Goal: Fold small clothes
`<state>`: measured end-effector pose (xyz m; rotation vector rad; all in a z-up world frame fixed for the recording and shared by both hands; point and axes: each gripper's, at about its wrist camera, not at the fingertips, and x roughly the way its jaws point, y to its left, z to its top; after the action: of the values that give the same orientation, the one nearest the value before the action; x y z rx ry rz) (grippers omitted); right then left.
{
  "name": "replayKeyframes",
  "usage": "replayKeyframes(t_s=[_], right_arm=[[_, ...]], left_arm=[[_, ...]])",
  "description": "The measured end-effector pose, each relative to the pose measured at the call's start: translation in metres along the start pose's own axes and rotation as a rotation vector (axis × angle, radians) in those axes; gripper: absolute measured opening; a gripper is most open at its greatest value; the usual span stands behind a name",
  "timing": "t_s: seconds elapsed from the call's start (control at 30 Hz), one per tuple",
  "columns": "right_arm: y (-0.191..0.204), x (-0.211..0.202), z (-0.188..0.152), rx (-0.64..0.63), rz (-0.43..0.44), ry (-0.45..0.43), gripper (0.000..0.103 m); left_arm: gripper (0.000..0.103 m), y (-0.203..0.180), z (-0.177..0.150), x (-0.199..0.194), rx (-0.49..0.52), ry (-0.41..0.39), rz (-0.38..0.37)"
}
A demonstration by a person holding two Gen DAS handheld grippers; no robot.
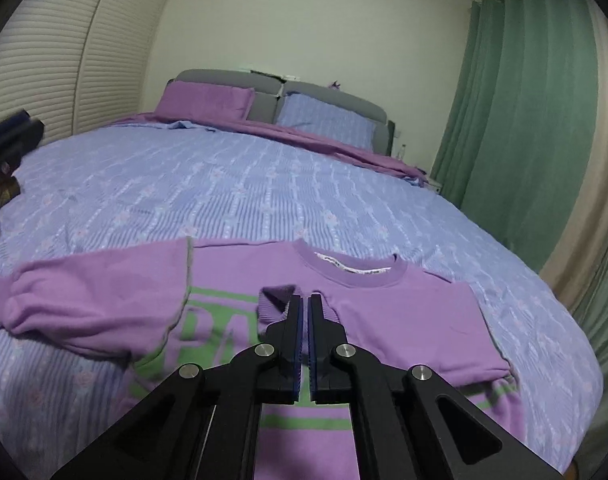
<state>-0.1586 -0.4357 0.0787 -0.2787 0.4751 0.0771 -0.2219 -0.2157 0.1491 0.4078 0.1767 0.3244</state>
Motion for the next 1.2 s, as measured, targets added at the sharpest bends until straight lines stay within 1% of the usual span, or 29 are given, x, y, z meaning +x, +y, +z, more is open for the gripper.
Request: replayKeyframes(t_s=[0.07,0.13,0.17,0.27,0.4,0.47,0.5,0.53,0.57,0.6,0.63,0.7,0.73,0.77,0.83,0.87,0.9,0.97,1.0,1.07,1.1,1.13,1.2], right_arm=[[0.001,0.001,-0.002,0.013,0.008,0.002,0.101],[0.001,-0.004,-0.003,0.018,0.005,-0.028,0.103],[0.004,-0.003,-0.003,0.006,0.006,-0.027,0.103],[0.012,0.007,-0.004,-0.032,0.025,0.016,0.103],[0.014,0.019,-0.009,-0.023,0.014,0.059,0.103],[0.012,0.03,-0.012,-0.002,0.016,0.099,0.103],[0.01,0.037,-0.014,0.012,0.017,0.13,0.103],[0.008,0.043,-0.016,0.025,0.028,0.154,0.103],[0.006,0.051,-0.019,0.043,0.046,0.194,0.103],[0.004,0.056,-0.021,0.055,0.05,0.222,0.103],[0.002,0.059,-0.023,0.069,0.053,0.24,0.103],[-0.004,0.066,-0.027,0.109,0.064,0.28,0.103],[-0.007,0.067,-0.028,0.123,0.056,0.294,0.103],[-0.008,0.069,-0.029,0.135,0.054,0.301,0.103],[-0.013,0.073,-0.033,0.167,0.064,0.318,0.103],[-0.014,0.075,-0.035,0.183,0.07,0.326,0.103],[-0.015,0.076,-0.036,0.192,0.071,0.333,0.103],[-0.016,0.076,-0.036,0.199,0.054,0.319,0.103],[-0.015,0.075,-0.034,0.187,0.027,0.297,0.103],[-0.014,0.072,-0.031,0.156,-0.029,0.236,0.103],[-0.015,0.074,-0.03,0.152,-0.041,0.229,0.103],[-0.015,0.076,-0.03,0.159,-0.038,0.239,0.103],[-0.017,0.088,-0.035,0.178,-0.012,0.292,0.103]], left_arm=[[0.015,-0.004,-0.002,0.003,0.035,0.018,0.016],[0.015,-0.005,-0.005,0.006,0.043,0.036,0.014],[0.015,-0.005,-0.006,0.007,0.044,0.046,0.013],[0.015,-0.002,-0.01,0.012,0.037,0.086,0.007],[0.016,0.002,-0.021,0.027,-0.023,0.189,-0.039],[0.016,0.004,-0.028,0.036,-0.072,0.248,-0.099],[0.016,0.007,-0.032,0.043,-0.114,0.292,-0.152],[0.015,0.011,-0.036,0.052,-0.175,0.353,-0.208],[0.015,0.018,-0.042,0.063,-0.27,0.432,-0.273],[0.015,0.027,-0.049,0.072,-0.39,0.492,-0.357],[0.015,0.035,-0.055,0.078,-0.483,0.527,-0.42],[0.015,0.052,-0.068,0.09,-0.704,0.598,-0.541],[0.015,0.059,-0.074,0.095,-0.802,0.629,-0.566],[0.015,0.064,-0.079,0.098,-0.863,0.651,-0.571],[0.015,0.071,-0.084,0.103,-0.944,0.678,-0.592],[0.015,0.072,-0.084,0.103,-0.956,0.668,-0.595],[0.015,0.073,-0.082,0.101,-0.947,0.638,-0.587],[0.015,0.069,-0.069,0.092,-0.853,0.527,-0.547],[0.015,0.064,-0.058,0.083,-0.762,0.434,-0.516],[0.015,0.054,-0.04,0.075,-0.616,0.324,-0.471],[0.015,0.047,-0.032,0.071,-0.541,0.286,-0.454],[0.015,0.039,-0.025,0.066,-0.462,0.244,-0.418],[0.016,0.029,-0.015,0.057,-0.36,0.179,-0.343]])
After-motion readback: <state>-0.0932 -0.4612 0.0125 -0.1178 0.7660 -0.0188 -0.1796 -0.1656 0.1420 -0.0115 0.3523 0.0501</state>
